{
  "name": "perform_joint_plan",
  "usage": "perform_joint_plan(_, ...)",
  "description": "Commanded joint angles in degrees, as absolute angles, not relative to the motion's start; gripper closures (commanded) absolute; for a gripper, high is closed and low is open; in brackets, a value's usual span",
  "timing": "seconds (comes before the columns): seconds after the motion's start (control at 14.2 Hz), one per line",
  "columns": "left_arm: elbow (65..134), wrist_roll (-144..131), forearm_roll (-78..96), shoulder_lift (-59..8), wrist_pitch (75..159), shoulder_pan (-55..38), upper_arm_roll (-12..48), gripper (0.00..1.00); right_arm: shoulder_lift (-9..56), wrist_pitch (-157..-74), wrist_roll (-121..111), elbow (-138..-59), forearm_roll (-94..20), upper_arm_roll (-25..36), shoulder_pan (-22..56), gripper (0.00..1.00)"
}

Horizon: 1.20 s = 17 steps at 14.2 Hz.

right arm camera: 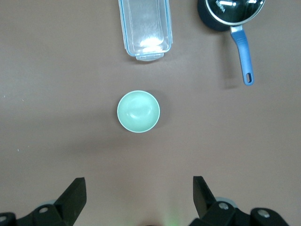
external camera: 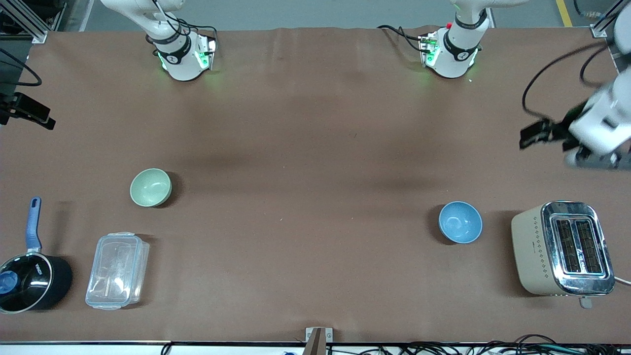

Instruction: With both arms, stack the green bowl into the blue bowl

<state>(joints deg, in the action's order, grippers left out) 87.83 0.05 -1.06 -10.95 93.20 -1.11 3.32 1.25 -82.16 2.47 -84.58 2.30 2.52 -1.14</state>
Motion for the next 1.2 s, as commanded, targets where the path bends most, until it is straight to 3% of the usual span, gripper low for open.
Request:
perform_joint_plan(0.0,83.05,-0.61,-6.14,-21.51,98.5,-1.58,3.86,0.0,1.23,-87.42,1.32,-93.65,2.28,2.9,-0.97,0.0)
perform_joint_plan(0.21,84.54,-0.97,-5.98,-29.86,104.92,-0.36,3.96,0.0,1.14,-101.28,1.14,-107.18,2.9,2.99,-1.05,0.0)
perform_joint_plan(0.42,87.26,-0.97,-5.89,-35.14,111.43,0.26,3.96,0.0,1.32,-121.83,-1.22,-122.12,4.13,3.69,-2.1,0.0)
perform_joint_plan(0.63,89.56,-0.97,-5.54,-37.87,116.44,0.26,3.96,0.03,5.6,-138.47,-3.78,-130.76,4.13,5.62,-3.25,0.0)
perform_joint_plan(0.84,89.21,-0.88,-2.92,-39.72,117.42,0.09,3.96,0.39,12.81,-150.17,-3.69,-133.93,4.13,5.8,-3.43,0.0)
perform_joint_plan(0.98,89.21,-0.88,-1.15,-40.51,118.04,0.0,3.96,0.75,15.72,-155.81,-3.43,-135.26,4.04,5.71,-3.16,0.0)
perform_joint_plan(1.12,89.21,-0.88,-1.14,-41.39,119.0,0.09,3.96,0.88,16.7,-156.96,-3.34,-135.18,3.87,5.71,-3.16,0.01)
